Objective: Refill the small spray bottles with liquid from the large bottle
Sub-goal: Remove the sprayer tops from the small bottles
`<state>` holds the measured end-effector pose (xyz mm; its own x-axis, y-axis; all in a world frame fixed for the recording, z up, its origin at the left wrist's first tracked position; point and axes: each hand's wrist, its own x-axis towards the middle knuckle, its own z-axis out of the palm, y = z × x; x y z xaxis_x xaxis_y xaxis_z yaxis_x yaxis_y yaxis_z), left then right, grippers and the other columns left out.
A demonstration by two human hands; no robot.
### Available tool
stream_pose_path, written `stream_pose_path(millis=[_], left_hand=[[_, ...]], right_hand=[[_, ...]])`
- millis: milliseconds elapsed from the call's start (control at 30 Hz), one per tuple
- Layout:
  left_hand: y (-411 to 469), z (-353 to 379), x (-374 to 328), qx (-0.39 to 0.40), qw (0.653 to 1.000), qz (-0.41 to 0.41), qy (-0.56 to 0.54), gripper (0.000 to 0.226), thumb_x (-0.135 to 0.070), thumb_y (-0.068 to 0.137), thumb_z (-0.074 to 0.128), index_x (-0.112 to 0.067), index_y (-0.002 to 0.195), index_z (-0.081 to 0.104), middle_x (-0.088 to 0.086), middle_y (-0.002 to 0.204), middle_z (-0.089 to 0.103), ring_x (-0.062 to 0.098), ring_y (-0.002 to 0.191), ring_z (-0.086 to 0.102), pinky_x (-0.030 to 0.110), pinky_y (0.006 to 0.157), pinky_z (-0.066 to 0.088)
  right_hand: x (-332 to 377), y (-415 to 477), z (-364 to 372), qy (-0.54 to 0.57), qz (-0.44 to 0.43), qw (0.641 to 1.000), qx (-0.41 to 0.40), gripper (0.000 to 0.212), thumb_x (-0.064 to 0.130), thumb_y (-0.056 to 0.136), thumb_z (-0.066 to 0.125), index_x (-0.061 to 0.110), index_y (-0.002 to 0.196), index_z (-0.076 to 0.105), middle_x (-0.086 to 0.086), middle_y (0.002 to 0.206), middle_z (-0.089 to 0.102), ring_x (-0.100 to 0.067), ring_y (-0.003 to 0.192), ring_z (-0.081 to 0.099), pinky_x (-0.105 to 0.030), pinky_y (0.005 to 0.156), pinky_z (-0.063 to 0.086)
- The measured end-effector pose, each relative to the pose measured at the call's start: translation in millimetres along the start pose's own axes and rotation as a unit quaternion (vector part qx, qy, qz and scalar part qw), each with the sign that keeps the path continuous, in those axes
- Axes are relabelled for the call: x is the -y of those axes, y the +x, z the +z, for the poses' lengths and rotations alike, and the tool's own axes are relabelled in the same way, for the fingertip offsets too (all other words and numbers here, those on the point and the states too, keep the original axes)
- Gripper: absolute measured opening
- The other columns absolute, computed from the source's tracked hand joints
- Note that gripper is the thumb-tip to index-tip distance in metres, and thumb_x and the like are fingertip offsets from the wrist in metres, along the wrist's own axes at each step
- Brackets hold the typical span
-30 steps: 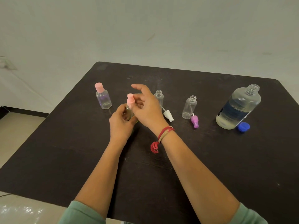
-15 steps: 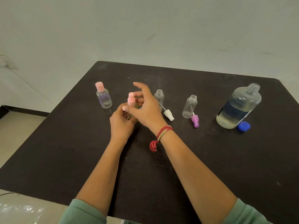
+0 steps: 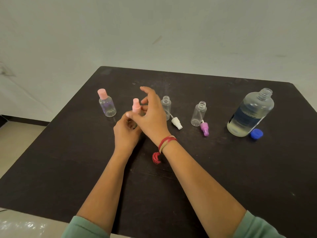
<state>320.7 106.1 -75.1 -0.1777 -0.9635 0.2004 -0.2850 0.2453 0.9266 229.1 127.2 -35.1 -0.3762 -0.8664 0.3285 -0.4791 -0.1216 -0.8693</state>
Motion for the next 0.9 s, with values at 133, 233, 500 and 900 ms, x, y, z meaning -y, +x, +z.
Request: stream_pose_path(millis=[133, 233, 500, 900], left_hand=[[0, 1, 1, 0.002, 1.0, 0.006, 0.002, 0.023, -0.008, 0.084, 0.068, -0.018, 0.105, 0.063, -0.013, 0.088, 0.066, -0.007, 0.08, 0.063, 0.007, 0.069, 0.047], [0, 0, -1, 0.003, 1.0, 0.011, 0.005, 0.02, -0.007, 0.084, 0.068, -0.017, 0.101, 0.063, -0.01, 0.082, 0.066, -0.008, 0.073, 0.061, 0.006, 0.064, 0.045], [0, 1, -1, 0.002, 1.0, 0.004, -0.012, 0.026, -0.007, 0.085, 0.069, -0.018, 0.107, 0.062, -0.015, 0.09, 0.065, -0.009, 0.083, 0.063, 0.008, 0.07, 0.048], [4, 1, 9, 0.012, 1.0, -0.01, -0.015, 0.029, -0.01, 0.078, 0.075, -0.018, 0.104, 0.064, -0.003, 0.089, 0.07, 0.014, 0.086, 0.068, 0.042, 0.082, 0.057]], right_hand=[[1, 1, 0, 0.024, -0.006, 0.999, -0.021, 0.043, 0.022, 0.088, 0.067, 0.023, 0.126, 0.047, 0.004, 0.087, 0.062, -0.012, 0.086, 0.064, -0.038, 0.081, 0.056], [-2, -6, -6, 0.047, -0.022, 0.998, 0.02, 0.049, 0.016, 0.092, 0.061, 0.023, 0.137, 0.04, 0.002, 0.102, 0.067, -0.01, 0.099, 0.064, -0.032, 0.092, 0.053], [3, 2, -2, -0.014, -0.011, 1.0, 0.002, 0.067, 0.018, 0.079, 0.076, 0.022, 0.136, 0.041, 0.004, 0.092, 0.057, -0.011, 0.088, 0.06, -0.033, 0.084, 0.054], [-3, 6, -14, 0.059, -0.002, 0.996, 0.071, 0.057, 0.02, 0.092, 0.063, 0.025, 0.141, 0.035, 0.004, 0.095, 0.068, -0.01, 0.097, 0.064, -0.032, 0.093, 0.053]])
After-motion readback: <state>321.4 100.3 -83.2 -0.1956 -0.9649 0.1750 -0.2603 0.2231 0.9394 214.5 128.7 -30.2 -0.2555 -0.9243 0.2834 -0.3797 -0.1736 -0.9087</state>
